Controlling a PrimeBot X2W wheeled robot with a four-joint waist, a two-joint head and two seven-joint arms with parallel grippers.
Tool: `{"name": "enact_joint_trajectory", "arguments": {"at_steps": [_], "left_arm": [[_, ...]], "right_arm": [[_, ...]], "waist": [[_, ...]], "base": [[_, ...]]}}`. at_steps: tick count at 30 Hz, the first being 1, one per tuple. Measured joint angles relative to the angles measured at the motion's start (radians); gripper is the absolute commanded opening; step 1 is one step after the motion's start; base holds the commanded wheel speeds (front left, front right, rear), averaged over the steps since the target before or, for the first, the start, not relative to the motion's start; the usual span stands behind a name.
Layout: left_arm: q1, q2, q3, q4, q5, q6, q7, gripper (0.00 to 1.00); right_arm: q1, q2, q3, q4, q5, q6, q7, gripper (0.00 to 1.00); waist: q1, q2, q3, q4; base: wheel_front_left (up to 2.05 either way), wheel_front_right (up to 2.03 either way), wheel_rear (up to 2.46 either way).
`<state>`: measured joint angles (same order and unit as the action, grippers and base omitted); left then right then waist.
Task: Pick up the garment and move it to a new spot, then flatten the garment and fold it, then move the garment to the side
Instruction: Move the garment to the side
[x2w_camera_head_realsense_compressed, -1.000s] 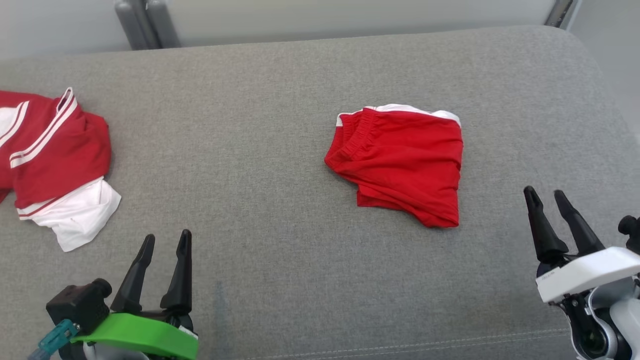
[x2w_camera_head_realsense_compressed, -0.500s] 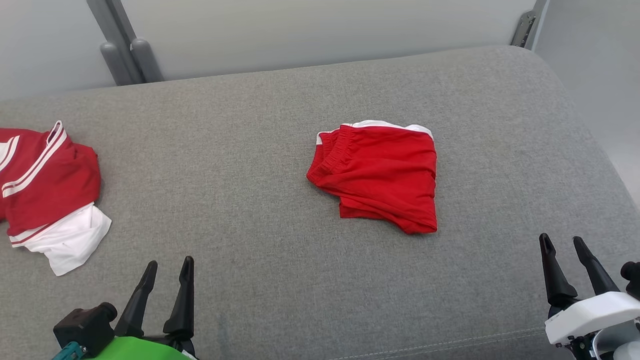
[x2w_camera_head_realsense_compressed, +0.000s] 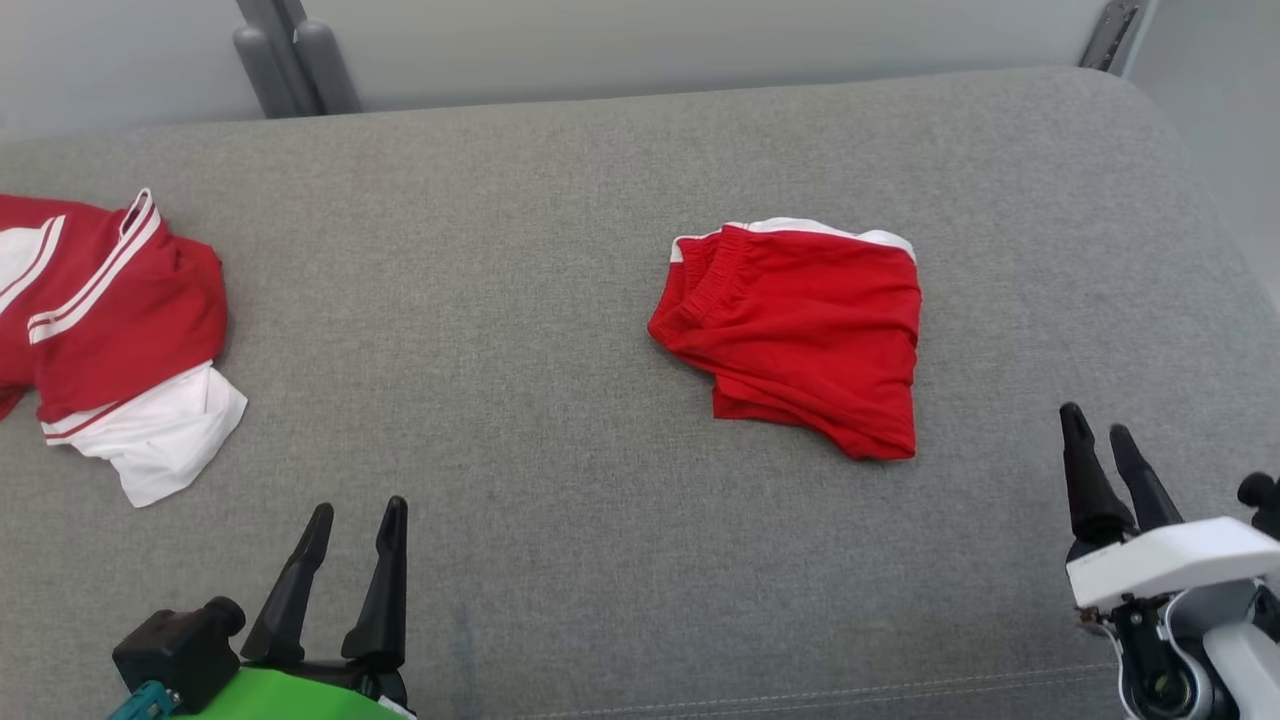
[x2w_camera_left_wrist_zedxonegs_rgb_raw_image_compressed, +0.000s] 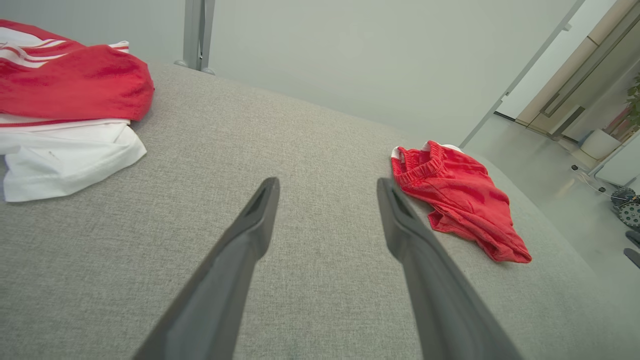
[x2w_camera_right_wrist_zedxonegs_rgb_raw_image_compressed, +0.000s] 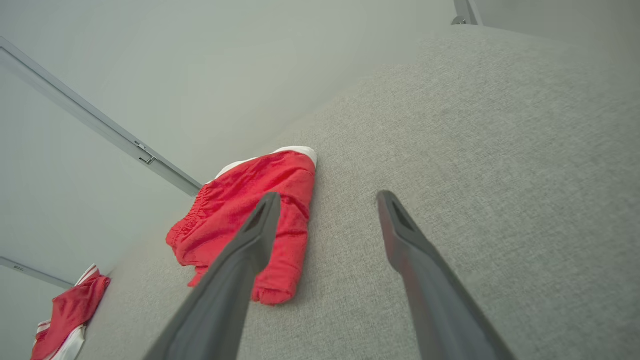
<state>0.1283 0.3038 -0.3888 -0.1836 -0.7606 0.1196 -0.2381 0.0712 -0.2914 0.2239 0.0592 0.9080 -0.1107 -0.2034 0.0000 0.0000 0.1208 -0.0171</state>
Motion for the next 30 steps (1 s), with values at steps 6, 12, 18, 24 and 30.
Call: {"name": "enact_joint_trajectory", "arguments": {"at_steps": [6, 12, 18, 24, 30], "left_arm": [[-0.002, 0.001, 0.000, -0.019, 0.025, 0.000, 0.009, 1.00], [-0.018, 0.002, 0.000, -0.028, 0.030, 0.000, 0.019, 1.00], [-0.041, 0.002, -0.001, -0.030, 0.030, 0.000, 0.027, 1.00], [-0.058, -0.004, -0.005, -0.030, 0.030, 0.001, 0.032, 1.00], [-0.059, -0.005, 0.004, -0.026, 0.030, 0.004, 0.032, 1.00]], "right_arm": [[-0.091, 0.000, -0.005, 0.025, 0.043, 0.014, 0.063, 1.00], [-0.177, 0.001, -0.006, 0.098, 0.074, 0.013, 0.129, 1.00], [-0.249, 0.011, 0.020, 0.171, 0.089, 0.014, 0.189, 1.00], [-0.291, 0.022, 0.015, 0.223, 0.115, 0.022, 0.213, 1.00], [-0.318, 0.028, 0.011, 0.267, 0.130, 0.031, 0.224, 1.00]], "waist": [[0.0000, 0.0000, 0.038, 0.024], [0.0000, 0.0000, 0.082, 0.057], [0.0000, 0.0000, 0.115, 0.091], [0.0000, 0.0000, 0.138, 0.118], [0.0000, 0.0000, 0.154, 0.132]], "base": [[0.00, 0.00, 0.00], [0.00, 0.00, 0.00], [0.00, 0.00, 0.00], [0.00, 0.00, 0.00], [0.00, 0.00, 0.00]]}}
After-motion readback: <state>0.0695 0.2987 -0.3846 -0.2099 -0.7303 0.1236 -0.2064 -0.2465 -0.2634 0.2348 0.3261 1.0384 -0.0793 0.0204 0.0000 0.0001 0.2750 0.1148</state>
